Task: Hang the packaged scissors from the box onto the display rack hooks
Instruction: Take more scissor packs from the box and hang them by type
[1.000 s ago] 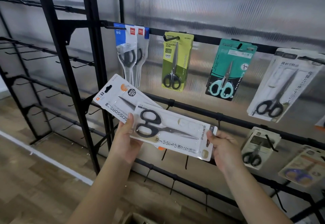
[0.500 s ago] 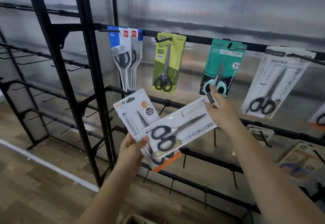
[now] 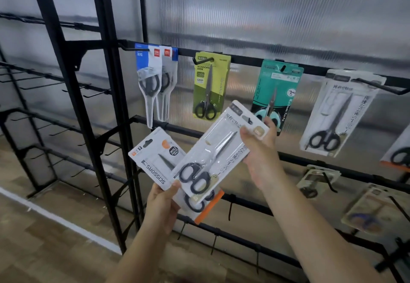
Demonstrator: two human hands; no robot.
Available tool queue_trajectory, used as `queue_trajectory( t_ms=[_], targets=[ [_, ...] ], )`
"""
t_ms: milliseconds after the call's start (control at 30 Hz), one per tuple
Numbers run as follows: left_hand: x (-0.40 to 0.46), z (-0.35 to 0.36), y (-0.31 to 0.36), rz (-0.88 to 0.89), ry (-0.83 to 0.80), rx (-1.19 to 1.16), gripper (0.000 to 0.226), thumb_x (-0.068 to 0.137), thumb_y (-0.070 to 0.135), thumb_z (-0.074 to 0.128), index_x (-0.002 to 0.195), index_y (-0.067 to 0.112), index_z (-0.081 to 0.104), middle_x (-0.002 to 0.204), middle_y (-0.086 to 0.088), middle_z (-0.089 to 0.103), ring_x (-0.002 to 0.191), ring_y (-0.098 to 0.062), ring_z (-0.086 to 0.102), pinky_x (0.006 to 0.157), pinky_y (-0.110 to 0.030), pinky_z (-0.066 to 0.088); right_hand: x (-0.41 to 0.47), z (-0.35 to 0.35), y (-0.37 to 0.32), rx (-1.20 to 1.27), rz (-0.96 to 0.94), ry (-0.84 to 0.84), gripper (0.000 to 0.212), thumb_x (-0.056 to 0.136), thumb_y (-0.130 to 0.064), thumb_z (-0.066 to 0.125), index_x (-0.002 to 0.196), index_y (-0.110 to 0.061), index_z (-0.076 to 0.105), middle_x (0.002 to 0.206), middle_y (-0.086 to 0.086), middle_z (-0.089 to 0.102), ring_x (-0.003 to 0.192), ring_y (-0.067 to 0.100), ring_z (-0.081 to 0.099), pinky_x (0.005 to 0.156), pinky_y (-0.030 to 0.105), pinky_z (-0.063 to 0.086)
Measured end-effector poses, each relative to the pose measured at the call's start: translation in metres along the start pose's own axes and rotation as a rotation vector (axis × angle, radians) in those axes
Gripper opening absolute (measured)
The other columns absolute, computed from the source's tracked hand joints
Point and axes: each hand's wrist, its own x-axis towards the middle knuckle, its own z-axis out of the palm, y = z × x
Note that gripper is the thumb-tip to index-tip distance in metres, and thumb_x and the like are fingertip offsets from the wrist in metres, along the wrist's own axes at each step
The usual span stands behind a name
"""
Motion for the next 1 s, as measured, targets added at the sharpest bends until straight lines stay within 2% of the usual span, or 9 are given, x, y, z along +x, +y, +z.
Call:
queue_trajectory(
  t_ms=[67, 133, 267, 400, 500, 567, 800, 933, 1000],
  targets=[
    [-0.001, 0.003, -0.001, 0.010, -0.025, 0.051, 0.044, 0.090, -0.002, 0.051, 0.131, 0.013, 0.051, 0.122, -0.014, 0.064, 0.108, -0.035, 0.062, 0.070, -0.040, 0.055, -0.003, -0.002, 0.002, -0.116, -0.055, -0.089, 0.095, 0.073, -0.005, 0.073, 0.141, -0.034, 0.014, 0.123, -0.004, 0.057, 0.107, 0.012, 0.059, 0.095, 0.052, 0.047],
    [-0.001, 0.011, -0.001, 0.020, -0.063, 0.117, 0.042, 0.086, 0.002, 0.055, 0.126, 0.014, 0.056, 0.120, -0.014, 0.066, 0.107, -0.035, 0.064, 0.073, -0.043, 0.055, -0.006, -0.003, 0.006, -0.222, -0.144, -0.111, 0.095, 0.076, 0.013, 0.064, 0.143, -0.029, 0.012, 0.118, -0.013, 0.056, 0.107, 0.003, 0.057, 0.097, 0.048, 0.046],
    [0.001, 0.029, 0.000, 0.050, -0.204, 0.207, 0.037, 0.087, 0.008, 0.056, 0.123, 0.014, 0.059, 0.118, -0.013, 0.067, 0.109, -0.035, 0.063, 0.091, -0.054, 0.048, -0.014, -0.021, -0.002, -0.179, -0.335, 0.019, 0.095, 0.077, 0.026, 0.050, 0.147, -0.022, 0.009, 0.133, -0.002, 0.049, 0.124, 0.015, 0.047, 0.105, 0.050, 0.038],
    [0.012, 0.045, -0.005, 0.066, -0.220, 0.243, 0.032, 0.085, 0.007, 0.057, 0.117, 0.011, 0.061, 0.112, -0.012, 0.069, 0.106, -0.033, 0.064, 0.087, -0.048, 0.050, -0.024, -0.059, -0.022, -0.225, -0.462, 0.185, 0.099, 0.080, 0.024, 0.048, 0.147, -0.035, 0.007, 0.142, -0.013, 0.041, 0.129, 0.004, 0.042, 0.109, 0.042, 0.034],
    [0.016, 0.063, -0.013, 0.076, -0.199, 0.276, 0.025, 0.089, 0.000, 0.055, 0.103, 0.017, 0.065, 0.096, 0.001, 0.074, 0.095, -0.024, 0.067, 0.072, -0.035, 0.053, -0.037, -0.092, -0.039, -0.291, -0.542, 0.321, 0.086, 0.081, 0.022, 0.046, 0.133, -0.045, 0.034, 0.138, -0.017, 0.043, 0.125, -0.003, 0.043, 0.102, 0.022, 0.040],
    [0.016, 0.077, -0.017, 0.077, -0.233, 0.301, 0.025, 0.088, 0.001, 0.056, 0.102, 0.021, 0.065, 0.095, 0.003, 0.075, 0.091, -0.021, 0.069, 0.068, -0.034, 0.055, -0.046, -0.115, -0.051, -0.302, -0.562, 0.408, 0.078, 0.083, 0.019, 0.046, 0.119, -0.051, 0.044, 0.136, -0.010, 0.048, 0.123, 0.003, 0.046, 0.101, 0.024, 0.041],
    [0.011, 0.123, -0.032, 0.070, -0.345, 0.380, 0.022, 0.089, 0.006, 0.058, 0.104, 0.020, 0.064, 0.096, 0.000, 0.074, 0.087, -0.023, 0.071, 0.063, -0.035, 0.055, -0.062, -0.161, -0.097, -0.451, -0.734, 0.514, 0.075, 0.084, 0.018, 0.047, 0.135, -0.035, 0.035, 0.140, -0.014, 0.041, 0.135, 0.009, 0.037, 0.110, 0.040, 0.036],
    [0.008, 0.134, -0.038, 0.055, -0.402, 0.385, 0.022, 0.089, 0.006, 0.056, 0.106, 0.019, 0.063, 0.095, 0.001, 0.075, 0.082, -0.019, 0.072, 0.056, -0.028, 0.056, -0.057, -0.161, -0.112, -0.639, -0.655, 0.498, 0.072, 0.084, 0.012, 0.051, 0.140, -0.030, 0.034, 0.132, -0.028, 0.036, 0.126, -0.011, 0.030, 0.109, 0.019, 0.028],
    [0.007, 0.134, -0.039, 0.051, -0.412, 0.381, 0.023, 0.089, 0.006, 0.057, 0.106, 0.019, 0.063, 0.095, 0.001, 0.075, 0.082, -0.018, 0.072, 0.055, -0.026, 0.056, -0.055, -0.160, -0.115, -0.688, -0.553, 0.483, 0.070, 0.084, 0.010, 0.052, 0.141, -0.027, 0.035, 0.136, -0.025, 0.034, 0.125, -0.011, 0.027, 0.112, 0.023, 0.025]
  ],
)
